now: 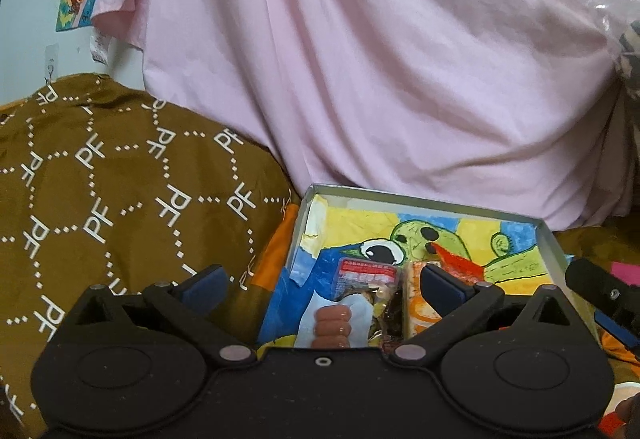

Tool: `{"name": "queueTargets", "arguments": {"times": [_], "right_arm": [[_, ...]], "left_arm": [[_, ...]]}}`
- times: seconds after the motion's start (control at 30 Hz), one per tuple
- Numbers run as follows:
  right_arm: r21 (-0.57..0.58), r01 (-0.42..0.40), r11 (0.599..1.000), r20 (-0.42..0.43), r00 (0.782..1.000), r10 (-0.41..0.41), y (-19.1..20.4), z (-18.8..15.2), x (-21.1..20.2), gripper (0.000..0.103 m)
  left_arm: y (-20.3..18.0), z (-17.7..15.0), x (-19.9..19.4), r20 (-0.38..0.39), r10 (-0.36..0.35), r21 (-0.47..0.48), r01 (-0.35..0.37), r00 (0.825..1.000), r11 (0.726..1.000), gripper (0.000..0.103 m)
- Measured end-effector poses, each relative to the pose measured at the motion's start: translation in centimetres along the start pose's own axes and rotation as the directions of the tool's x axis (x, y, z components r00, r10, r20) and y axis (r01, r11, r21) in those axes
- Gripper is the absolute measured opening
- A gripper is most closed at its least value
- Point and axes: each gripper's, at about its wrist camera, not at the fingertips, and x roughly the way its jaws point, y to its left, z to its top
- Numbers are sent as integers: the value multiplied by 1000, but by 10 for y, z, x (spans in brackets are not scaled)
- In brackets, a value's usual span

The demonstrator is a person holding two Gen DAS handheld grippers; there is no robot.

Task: Organize snacks
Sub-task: 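Raise both open tools up and away from the tray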

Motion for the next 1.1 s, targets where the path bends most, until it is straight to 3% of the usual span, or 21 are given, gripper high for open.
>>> {"name": "queueTargets", "arguments": {"times": [0.5, 1.1], "right_arm": [[-118, 60, 991, 34, 998, -56, 18, 4, -41, 103], [-217, 83, 973, -17, 996, -89, 43, -20, -84, 103]], "left_arm": [[5, -3, -51, 29, 13, 24, -14, 999, 1000, 102], [21, -27, -107, 69, 70, 19, -71, 995, 997, 102]]}}
